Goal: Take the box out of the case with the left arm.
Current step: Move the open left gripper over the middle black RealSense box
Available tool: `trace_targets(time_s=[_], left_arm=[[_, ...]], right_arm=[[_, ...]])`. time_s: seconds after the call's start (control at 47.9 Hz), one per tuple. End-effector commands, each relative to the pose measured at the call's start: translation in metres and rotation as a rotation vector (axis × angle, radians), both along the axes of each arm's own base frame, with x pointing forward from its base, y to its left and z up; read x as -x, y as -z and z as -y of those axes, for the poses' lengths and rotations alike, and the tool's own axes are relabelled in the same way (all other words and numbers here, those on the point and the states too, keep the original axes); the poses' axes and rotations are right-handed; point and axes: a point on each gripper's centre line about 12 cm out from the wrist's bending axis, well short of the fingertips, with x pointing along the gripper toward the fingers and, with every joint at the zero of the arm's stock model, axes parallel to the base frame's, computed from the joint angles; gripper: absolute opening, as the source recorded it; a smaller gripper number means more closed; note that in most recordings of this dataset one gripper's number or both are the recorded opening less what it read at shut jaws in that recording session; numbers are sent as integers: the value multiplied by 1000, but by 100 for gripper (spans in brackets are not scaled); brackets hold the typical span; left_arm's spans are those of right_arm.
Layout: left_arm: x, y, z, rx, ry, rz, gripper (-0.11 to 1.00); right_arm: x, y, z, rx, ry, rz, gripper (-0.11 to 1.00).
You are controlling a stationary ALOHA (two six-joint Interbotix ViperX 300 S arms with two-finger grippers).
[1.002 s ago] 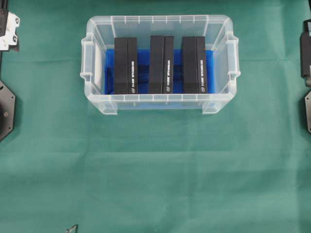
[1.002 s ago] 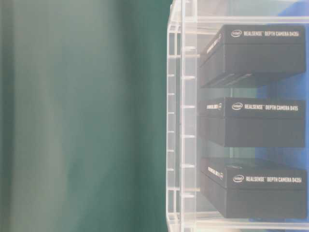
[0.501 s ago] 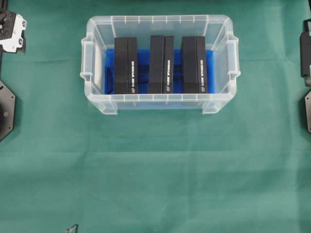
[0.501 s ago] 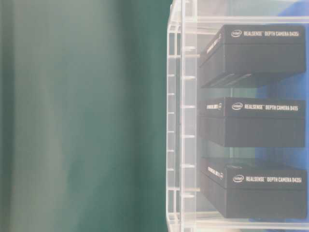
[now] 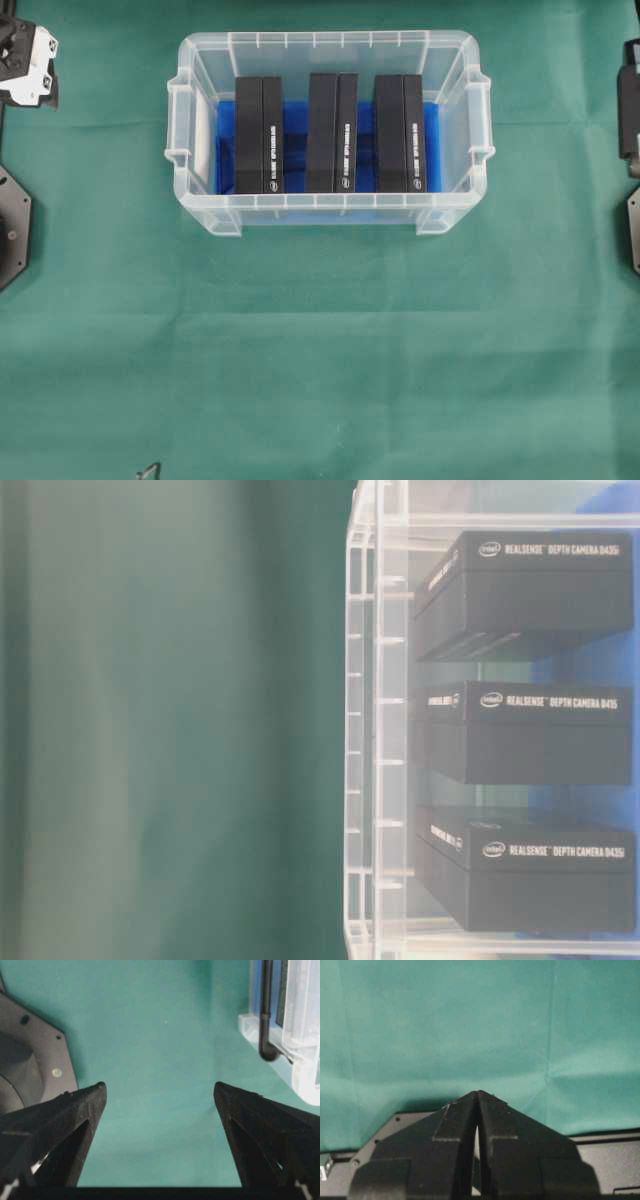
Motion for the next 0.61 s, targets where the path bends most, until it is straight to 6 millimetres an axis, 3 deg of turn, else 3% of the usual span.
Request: trace_targets(time_s=[0.0,0.146,0.584], left_arm=[[-4,-9,0,-10,2,29,91],[-24,-10,-1,-15,8,66,91],[-128,-13,7,22,36,62,91]], right_arm=[[-2,-9,0,1,3,29,2],[-2,-9,0,1,3,29,2],[-2,-8,0,1,3,28,2]])
